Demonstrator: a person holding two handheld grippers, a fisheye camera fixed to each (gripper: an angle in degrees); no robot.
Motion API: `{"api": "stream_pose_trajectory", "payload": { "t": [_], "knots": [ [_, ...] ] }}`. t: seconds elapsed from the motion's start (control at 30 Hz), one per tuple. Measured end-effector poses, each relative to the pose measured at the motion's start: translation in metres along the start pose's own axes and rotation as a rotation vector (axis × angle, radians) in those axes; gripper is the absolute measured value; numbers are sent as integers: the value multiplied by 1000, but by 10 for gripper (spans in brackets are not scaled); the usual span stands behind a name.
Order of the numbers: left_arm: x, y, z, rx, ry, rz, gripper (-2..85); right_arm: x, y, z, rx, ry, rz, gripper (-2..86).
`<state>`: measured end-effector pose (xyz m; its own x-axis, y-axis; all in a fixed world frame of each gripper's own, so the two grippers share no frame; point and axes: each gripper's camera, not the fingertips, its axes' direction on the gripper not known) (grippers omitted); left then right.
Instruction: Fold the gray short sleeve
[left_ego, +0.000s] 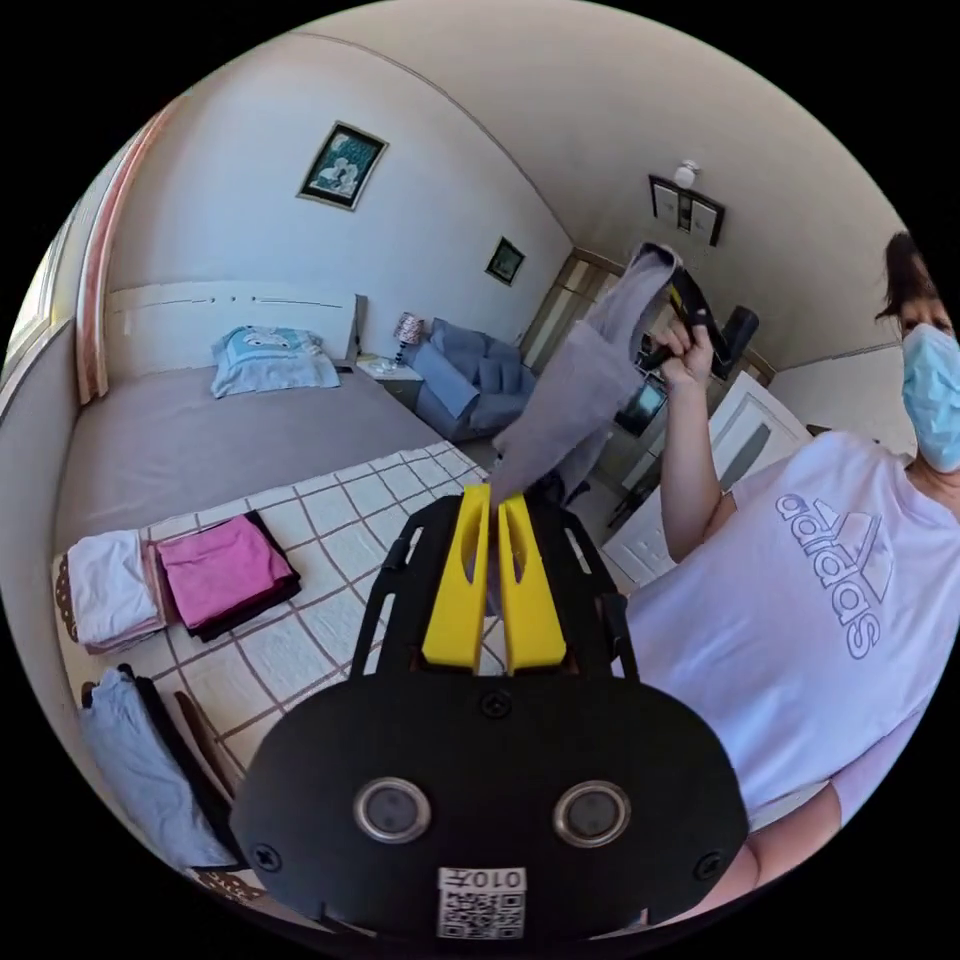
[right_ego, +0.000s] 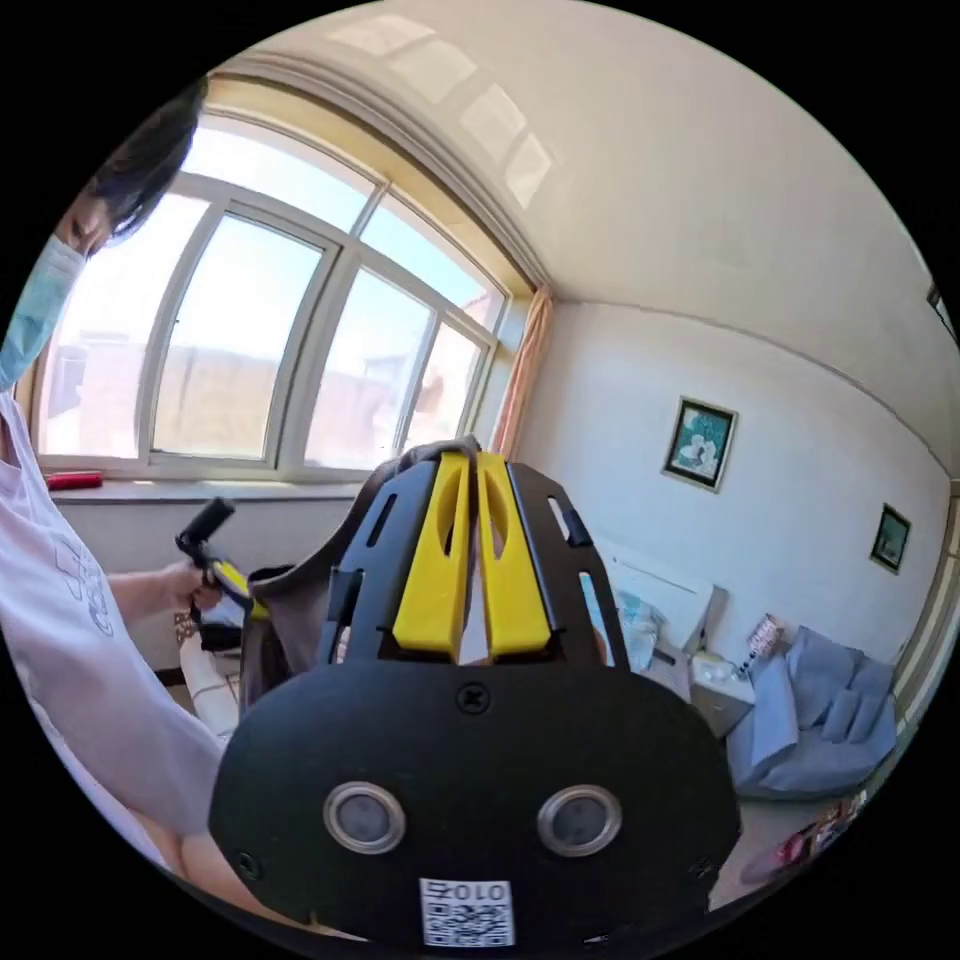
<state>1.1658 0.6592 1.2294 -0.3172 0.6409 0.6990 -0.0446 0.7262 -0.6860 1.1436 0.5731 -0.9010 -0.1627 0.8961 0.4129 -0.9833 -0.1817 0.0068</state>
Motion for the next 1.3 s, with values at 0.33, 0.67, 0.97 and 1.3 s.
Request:
{"api": "stream_pose_trajectory", "payload": {
  "t": [0.33,0.67,0.97,1.3],
  "knots": [
    [63,-31,-84,78,-292,125,-4,72,99,27,-568,-286,60,11],
    [201,20,-86,166,-363,203,-4,77,117,-49,-454,-453,27,10],
    [298,-1,-124,256,-467,463,-4,72,42,-114,-173,-286,-215,10],
    [12,-34,41,-60,-150,38,-4,141,137,147,-670,-222,276,10]
  ]
}}
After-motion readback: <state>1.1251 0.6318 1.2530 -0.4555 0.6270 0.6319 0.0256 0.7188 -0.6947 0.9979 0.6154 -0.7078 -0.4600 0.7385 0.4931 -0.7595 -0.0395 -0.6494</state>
